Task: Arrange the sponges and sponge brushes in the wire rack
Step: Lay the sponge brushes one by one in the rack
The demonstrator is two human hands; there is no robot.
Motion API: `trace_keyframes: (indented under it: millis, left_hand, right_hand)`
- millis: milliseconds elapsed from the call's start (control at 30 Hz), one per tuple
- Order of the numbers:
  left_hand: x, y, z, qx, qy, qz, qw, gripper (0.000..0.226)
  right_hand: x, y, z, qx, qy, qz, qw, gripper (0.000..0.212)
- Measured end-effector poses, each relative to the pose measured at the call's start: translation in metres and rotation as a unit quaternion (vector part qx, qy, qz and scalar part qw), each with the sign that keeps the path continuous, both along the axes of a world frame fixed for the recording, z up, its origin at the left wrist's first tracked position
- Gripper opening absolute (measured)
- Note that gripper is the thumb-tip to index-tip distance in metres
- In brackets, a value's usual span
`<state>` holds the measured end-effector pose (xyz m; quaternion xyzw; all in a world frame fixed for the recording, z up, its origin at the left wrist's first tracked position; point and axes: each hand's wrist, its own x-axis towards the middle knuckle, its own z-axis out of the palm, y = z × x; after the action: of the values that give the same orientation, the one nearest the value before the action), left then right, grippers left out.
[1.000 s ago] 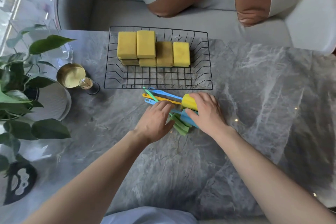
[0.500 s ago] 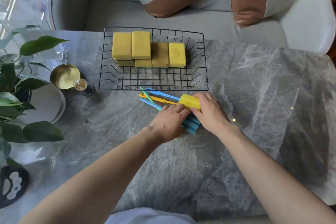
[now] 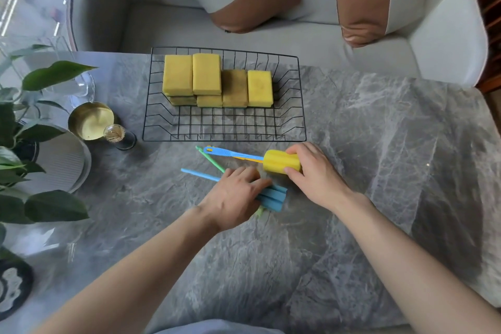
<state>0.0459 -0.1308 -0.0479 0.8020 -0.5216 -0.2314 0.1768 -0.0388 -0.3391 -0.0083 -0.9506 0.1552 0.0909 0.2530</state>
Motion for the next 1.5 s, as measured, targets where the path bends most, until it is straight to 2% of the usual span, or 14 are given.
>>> trace_keyframes:
  millis: [200, 400, 800, 1000, 1100, 1500]
  left_hand:
    - [0.010, 0.039, 0.011, -0.023, 0.011, 0.065, 0.998, 0.048]
    - [0.036, 0.042, 0.028, -0.058, 0.011, 0.112, 0.992, 0.049]
    - [0.070, 0.031, 0.040, -0.089, 0.027, 0.142, 0.985, 0.051]
    - [0.086, 0.017, 0.037, -0.090, 0.022, 0.146, 0.985, 0.053]
    - [0.102, 0.000, 0.033, -0.086, 0.020, 0.153, 0.984, 0.053]
    - [0.141, -0.066, -0.011, 0.007, 0.058, 0.136, 0.989, 0.049]
  right_hand:
    - [0.015, 0.004, 0.022, 0.029, -0.050, 0.047, 0.997, 0.037]
    - [0.065, -0.008, 0.015, 0.024, -0.092, 0.051, 0.994, 0.037]
    - [0.136, -0.050, -0.049, -0.017, 0.008, 0.089, 0.996, 0.039]
    - [0.136, -0.062, -0.060, -0.109, 0.028, 0.133, 0.985, 0.042]
    - [0.134, -0.068, -0.064, -0.127, 0.032, 0.138, 0.982, 0.043]
    - [0.136, -0.078, -0.077, -0.105, 0.031, 0.120, 0.987, 0.041]
